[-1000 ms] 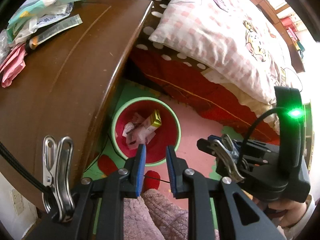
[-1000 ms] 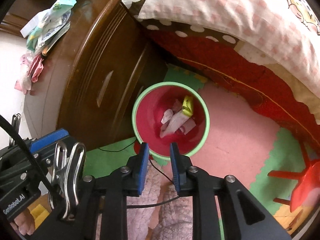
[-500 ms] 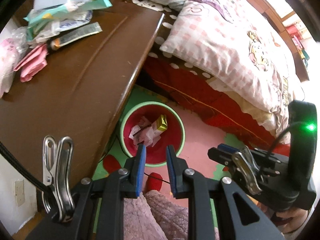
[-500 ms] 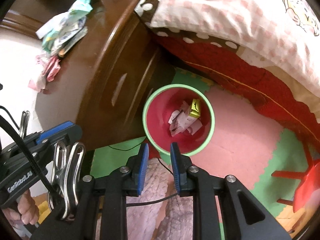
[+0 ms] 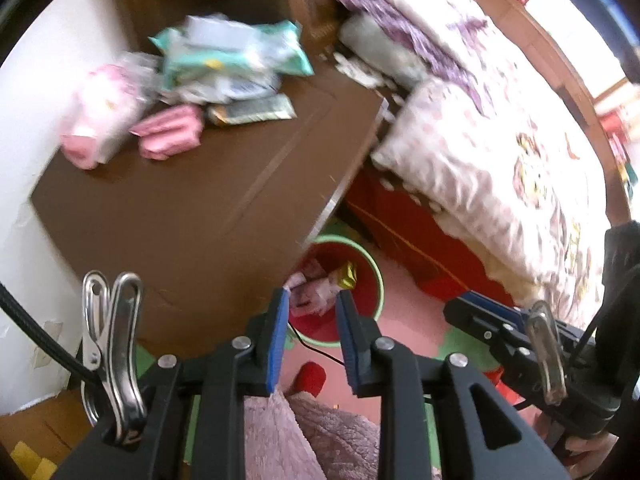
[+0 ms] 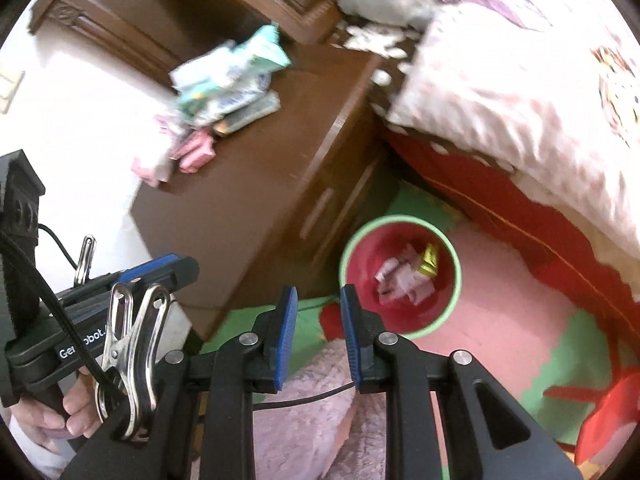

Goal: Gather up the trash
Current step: 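Raise both open tools from the bucket toward the nightstand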

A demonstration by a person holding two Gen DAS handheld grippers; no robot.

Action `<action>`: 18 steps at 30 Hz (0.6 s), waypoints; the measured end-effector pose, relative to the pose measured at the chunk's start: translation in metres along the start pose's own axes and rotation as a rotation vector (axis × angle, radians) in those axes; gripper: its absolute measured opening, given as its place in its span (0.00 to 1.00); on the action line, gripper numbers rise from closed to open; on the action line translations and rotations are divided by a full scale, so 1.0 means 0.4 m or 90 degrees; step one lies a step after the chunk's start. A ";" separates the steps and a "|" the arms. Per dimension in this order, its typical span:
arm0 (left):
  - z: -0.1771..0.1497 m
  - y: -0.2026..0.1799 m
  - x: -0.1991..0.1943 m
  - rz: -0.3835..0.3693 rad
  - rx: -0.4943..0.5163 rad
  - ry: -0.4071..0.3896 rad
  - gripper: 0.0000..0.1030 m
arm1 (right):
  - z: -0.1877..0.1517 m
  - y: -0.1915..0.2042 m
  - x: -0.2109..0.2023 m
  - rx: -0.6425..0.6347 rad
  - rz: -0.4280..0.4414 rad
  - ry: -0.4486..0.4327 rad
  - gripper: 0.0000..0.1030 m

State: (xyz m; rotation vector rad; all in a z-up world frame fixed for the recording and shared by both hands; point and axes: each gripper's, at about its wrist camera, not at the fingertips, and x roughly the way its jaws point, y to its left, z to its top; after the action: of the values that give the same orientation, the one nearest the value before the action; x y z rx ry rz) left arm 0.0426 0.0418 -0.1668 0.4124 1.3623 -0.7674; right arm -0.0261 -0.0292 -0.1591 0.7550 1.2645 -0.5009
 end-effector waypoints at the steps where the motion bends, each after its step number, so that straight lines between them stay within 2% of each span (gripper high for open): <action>1: 0.005 0.014 -0.019 0.002 -0.009 -0.008 0.26 | 0.008 0.019 -0.007 -0.009 0.005 -0.004 0.23; 8: 0.048 0.141 -0.105 0.017 -0.064 -0.045 0.27 | 0.061 0.150 -0.023 -0.061 0.027 -0.022 0.23; 18: 0.138 0.356 -0.127 0.035 -0.119 -0.039 0.28 | 0.148 0.321 0.024 -0.078 0.035 -0.029 0.25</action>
State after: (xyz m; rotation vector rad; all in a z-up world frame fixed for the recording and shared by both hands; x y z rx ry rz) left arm 0.1802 0.1165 -0.1304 0.2757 1.3471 -0.5968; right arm 0.1063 0.0131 -0.1324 0.6700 1.2182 -0.3905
